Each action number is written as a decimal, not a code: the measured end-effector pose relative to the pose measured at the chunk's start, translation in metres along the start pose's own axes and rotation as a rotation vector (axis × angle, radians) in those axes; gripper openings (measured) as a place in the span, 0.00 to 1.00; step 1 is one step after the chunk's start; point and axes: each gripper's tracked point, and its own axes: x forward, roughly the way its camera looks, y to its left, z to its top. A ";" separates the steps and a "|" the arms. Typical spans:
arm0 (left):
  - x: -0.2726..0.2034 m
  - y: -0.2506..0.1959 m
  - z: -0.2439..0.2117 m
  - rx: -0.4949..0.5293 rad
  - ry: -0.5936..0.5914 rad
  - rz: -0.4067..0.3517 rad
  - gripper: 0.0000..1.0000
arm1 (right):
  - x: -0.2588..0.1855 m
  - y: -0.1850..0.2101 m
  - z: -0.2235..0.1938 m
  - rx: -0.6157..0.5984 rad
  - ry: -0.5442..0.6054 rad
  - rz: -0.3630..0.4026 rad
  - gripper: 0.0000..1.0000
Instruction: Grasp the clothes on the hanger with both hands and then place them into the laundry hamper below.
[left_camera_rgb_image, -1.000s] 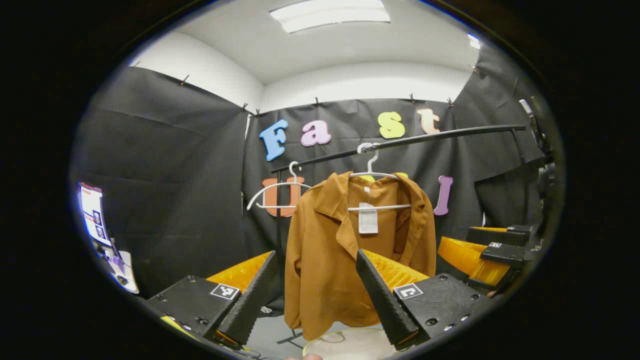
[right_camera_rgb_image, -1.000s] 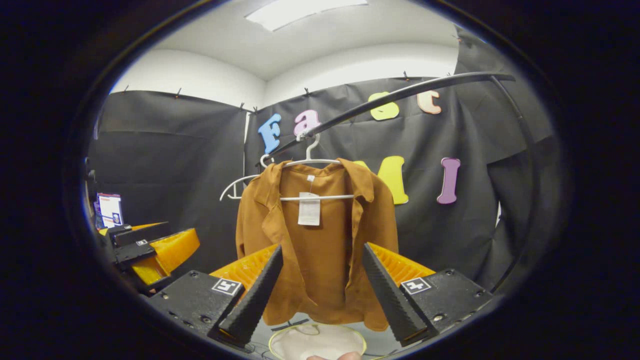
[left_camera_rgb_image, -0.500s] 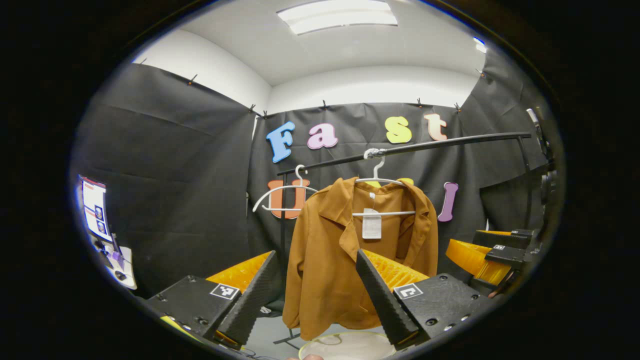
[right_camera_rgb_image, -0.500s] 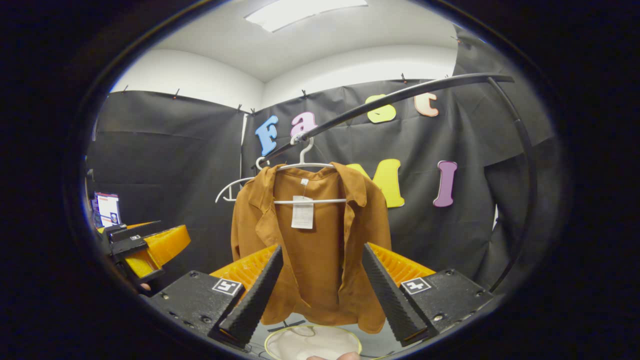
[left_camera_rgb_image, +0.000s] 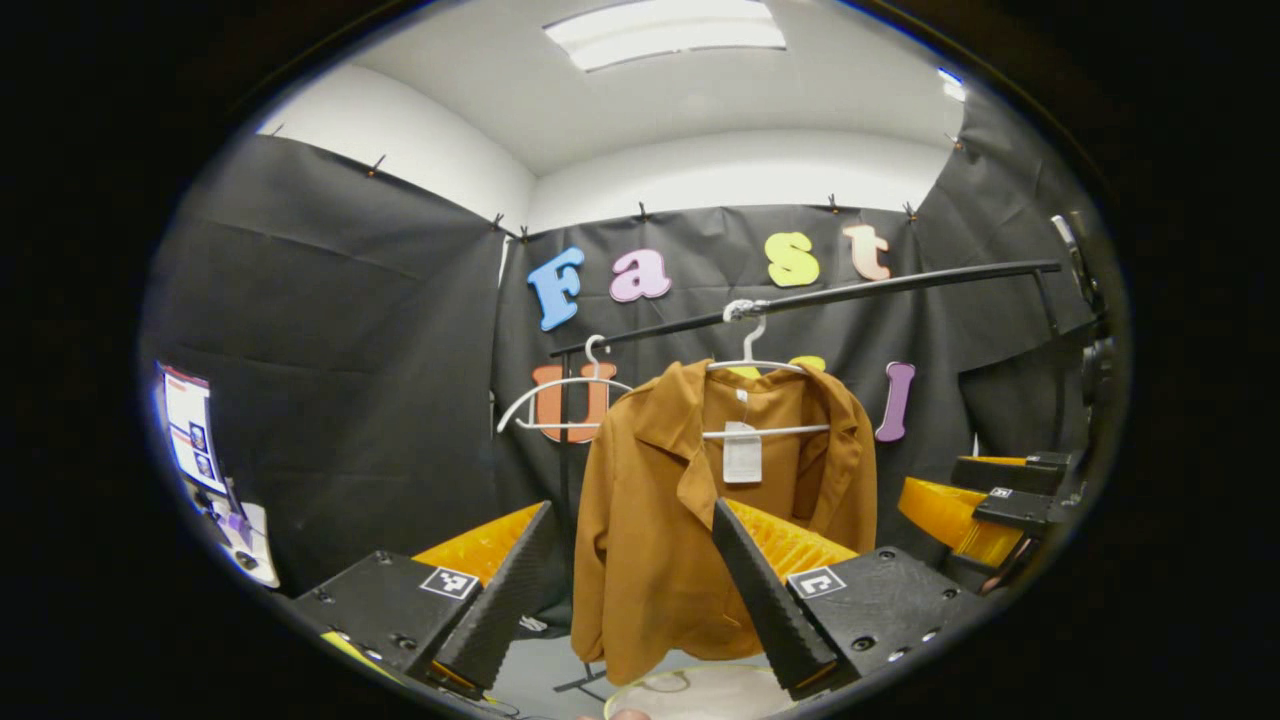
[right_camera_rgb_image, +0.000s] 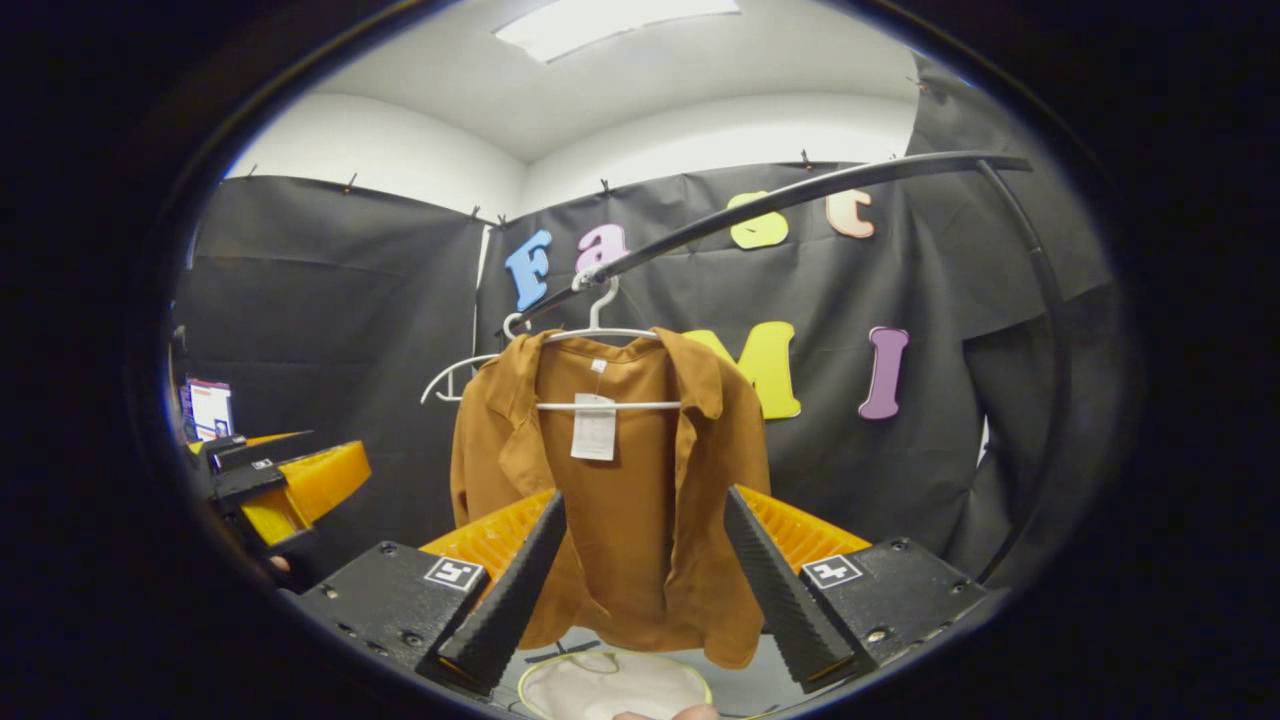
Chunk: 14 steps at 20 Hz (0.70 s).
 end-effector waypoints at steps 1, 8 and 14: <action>0.000 0.001 -0.001 -0.003 0.004 0.001 1.00 | 0.001 0.000 0.000 0.000 -0.001 -0.003 0.99; 0.008 0.014 -0.005 0.005 0.021 0.014 1.00 | 0.010 -0.001 0.001 -0.013 -0.003 -0.030 0.99; 0.024 0.018 -0.012 -0.020 0.051 -0.016 1.00 | 0.025 -0.005 -0.005 -0.010 0.016 -0.093 1.00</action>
